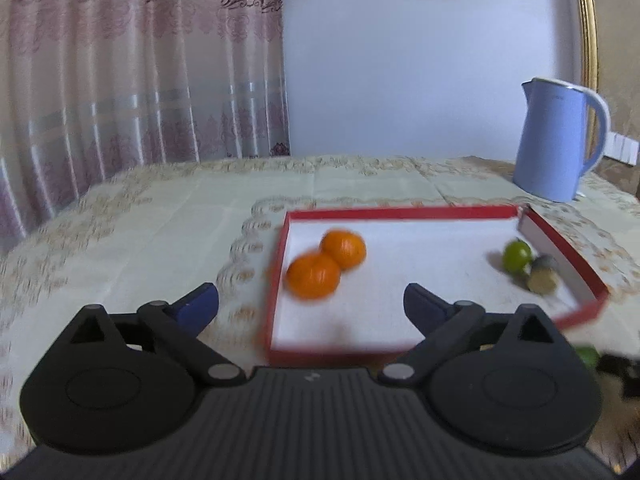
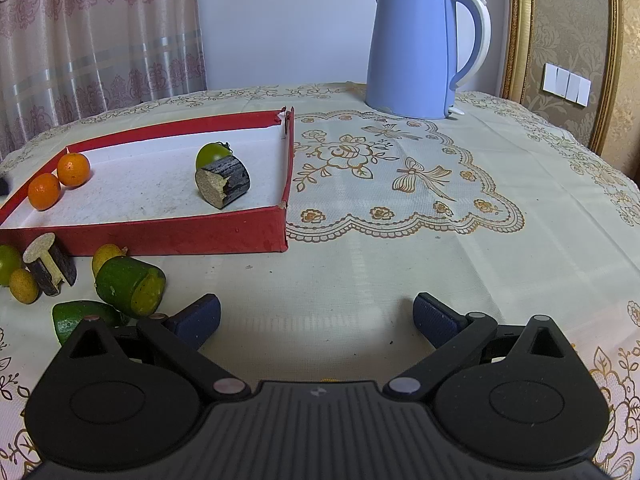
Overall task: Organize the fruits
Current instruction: 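Lower the right gripper onto the green cucumber chunk and close it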
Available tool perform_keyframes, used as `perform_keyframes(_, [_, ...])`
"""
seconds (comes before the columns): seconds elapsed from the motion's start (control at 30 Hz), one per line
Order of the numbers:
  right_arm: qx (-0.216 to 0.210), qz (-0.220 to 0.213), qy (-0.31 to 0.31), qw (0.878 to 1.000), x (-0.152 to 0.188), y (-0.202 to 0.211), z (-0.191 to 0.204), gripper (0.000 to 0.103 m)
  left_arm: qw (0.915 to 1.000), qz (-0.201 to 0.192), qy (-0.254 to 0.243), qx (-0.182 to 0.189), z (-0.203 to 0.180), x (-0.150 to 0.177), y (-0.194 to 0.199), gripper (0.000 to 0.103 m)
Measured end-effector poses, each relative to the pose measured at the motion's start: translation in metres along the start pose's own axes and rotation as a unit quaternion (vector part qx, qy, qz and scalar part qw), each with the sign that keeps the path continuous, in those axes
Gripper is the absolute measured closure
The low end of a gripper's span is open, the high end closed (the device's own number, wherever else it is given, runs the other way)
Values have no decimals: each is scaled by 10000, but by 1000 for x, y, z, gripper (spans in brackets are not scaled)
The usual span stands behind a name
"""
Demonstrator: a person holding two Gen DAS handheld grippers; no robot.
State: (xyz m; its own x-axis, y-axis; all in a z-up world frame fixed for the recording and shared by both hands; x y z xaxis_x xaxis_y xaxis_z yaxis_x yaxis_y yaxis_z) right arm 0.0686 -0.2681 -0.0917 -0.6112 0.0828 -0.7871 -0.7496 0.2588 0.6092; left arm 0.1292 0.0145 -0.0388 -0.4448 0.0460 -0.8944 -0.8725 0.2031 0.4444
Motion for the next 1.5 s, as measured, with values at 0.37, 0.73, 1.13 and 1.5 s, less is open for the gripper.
perform_keyframes(0.37, [-10, -1, -11, 10000, 0, 0, 0, 0, 9978, 641, 81, 143, -1, 60, 19, 4])
perform_keyframes(0.73, [-834, -157, -462, 9953, -4, 28, 19, 0, 9967, 685, -430, 14, -12, 66, 14, 0])
perform_keyframes(1.13, [-1232, -78, -50, 9923, -15, 26, 72, 22, 9965, 693, -458, 21, -12, 67, 13, 0])
perform_keyframes(1.5, [-1470, 14, -286, 9887, -12, 28, 70, 64, 9968, 727, -314, 99, -9, 67, 11, 0])
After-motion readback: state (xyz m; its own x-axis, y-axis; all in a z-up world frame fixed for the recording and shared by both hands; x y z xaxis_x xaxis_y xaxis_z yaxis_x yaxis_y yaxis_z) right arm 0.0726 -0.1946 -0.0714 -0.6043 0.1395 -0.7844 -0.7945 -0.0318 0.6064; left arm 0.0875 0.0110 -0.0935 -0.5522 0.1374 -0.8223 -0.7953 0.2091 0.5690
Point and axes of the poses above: each gripper's, at about its wrist camera, not at the fingertips, and y roughly against the way its jaws point, z to its left, x to its underside, the point moved 7 cm from there along -y, roughly the way its jaws point, and after that the axes turned 8 degrees about x, right-handed, at the moved point
